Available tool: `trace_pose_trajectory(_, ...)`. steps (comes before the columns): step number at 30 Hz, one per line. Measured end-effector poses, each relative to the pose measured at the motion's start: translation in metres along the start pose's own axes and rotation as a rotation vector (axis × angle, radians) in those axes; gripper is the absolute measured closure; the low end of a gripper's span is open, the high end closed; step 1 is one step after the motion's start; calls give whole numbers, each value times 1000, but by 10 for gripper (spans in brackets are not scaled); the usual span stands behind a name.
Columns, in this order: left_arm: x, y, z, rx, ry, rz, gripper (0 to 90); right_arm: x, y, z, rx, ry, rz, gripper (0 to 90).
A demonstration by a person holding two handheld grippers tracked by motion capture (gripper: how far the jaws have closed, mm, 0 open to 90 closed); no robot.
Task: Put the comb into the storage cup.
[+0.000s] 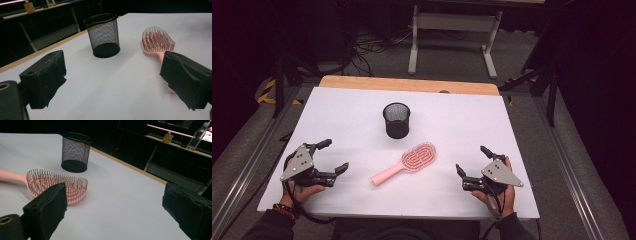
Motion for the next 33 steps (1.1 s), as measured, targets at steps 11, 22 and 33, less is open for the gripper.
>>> trace_pose_trajectory(11, -4, 3, 4, 20, 1, -56, 82, 2, 2, 1, -5, -5, -26, 63)
trace_pose_trajectory(22, -10, 12, 3, 42, 8, -115, 92, 7, -2, 3, 13, -9, -52, 63)
trace_pose_trajectory(33, -5, 30, 12, 120, 5, -274, 99, 10, 0, 5, 25, -8, -73, 67)
Point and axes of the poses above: each handheld gripper's, and its own axes: y roughly forward along the jaws, x roughly out of its underside, z roughly to its right, the point moved 7 cm from there along y, roughly forward along the jaws, and after that the axes turned 4 degrees about -z, right-handed, at the moved point
